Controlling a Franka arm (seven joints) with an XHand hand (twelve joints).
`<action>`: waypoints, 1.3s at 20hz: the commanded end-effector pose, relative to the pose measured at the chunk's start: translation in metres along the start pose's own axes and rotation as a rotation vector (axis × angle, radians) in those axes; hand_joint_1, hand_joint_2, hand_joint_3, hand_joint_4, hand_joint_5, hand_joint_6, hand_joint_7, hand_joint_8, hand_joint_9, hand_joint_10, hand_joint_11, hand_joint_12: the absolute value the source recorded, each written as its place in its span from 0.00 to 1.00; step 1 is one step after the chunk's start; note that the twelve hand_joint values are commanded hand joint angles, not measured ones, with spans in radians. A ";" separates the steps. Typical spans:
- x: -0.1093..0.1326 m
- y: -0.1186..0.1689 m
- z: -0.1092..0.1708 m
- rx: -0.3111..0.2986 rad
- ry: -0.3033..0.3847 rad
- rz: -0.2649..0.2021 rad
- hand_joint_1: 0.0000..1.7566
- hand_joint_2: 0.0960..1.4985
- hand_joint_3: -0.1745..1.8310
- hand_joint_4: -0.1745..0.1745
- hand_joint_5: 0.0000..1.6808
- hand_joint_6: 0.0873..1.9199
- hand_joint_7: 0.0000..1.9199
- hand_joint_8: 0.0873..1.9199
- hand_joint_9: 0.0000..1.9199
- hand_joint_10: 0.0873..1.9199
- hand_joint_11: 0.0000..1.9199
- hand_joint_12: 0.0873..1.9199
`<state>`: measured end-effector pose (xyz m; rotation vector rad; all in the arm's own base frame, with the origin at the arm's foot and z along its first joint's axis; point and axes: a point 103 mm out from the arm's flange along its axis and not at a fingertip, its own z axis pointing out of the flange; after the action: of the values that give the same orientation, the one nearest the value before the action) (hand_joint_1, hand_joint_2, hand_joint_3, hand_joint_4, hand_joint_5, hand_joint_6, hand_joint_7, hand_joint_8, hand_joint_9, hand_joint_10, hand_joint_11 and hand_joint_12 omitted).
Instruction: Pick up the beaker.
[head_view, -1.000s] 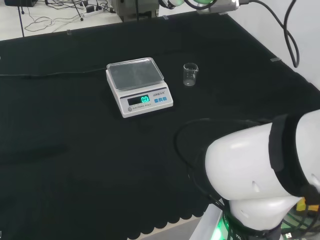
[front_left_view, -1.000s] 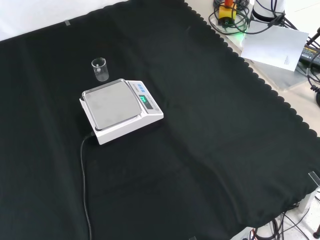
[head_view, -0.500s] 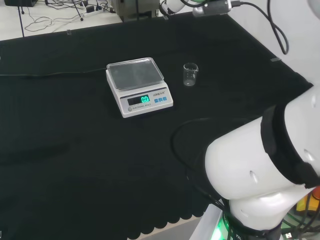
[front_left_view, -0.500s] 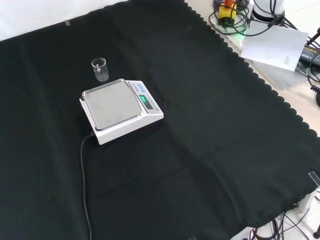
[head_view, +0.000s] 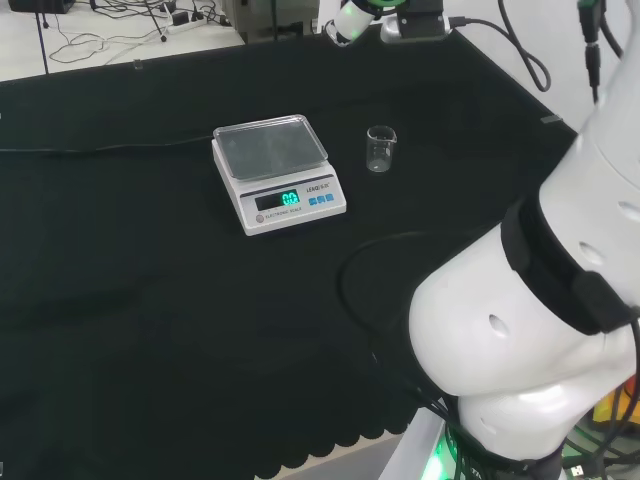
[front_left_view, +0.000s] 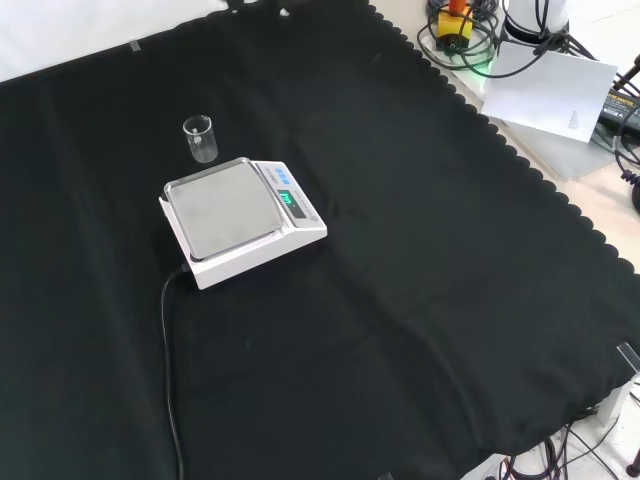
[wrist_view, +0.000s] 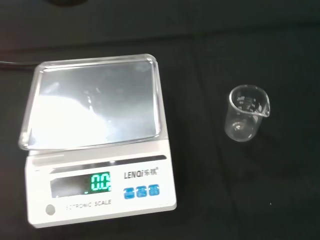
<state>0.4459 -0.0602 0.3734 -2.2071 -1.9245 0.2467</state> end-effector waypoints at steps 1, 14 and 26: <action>-0.043 0.049 0.021 0.007 0.075 0.033 0.38 0.48 0.36 0.51 0.38 0.28 0.26 0.30 0.31 0.34 0.05 0.75; -0.073 0.127 0.081 0.070 0.115 0.042 0.39 0.48 0.36 0.49 0.38 0.28 0.26 0.30 0.30 0.34 0.05 0.75; -0.077 0.204 0.123 0.156 0.106 0.039 0.40 0.48 0.36 0.46 0.38 0.29 0.26 0.30 0.30 0.34 0.05 0.75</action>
<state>0.5665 -0.1470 0.2368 -2.1540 -1.7856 0.2677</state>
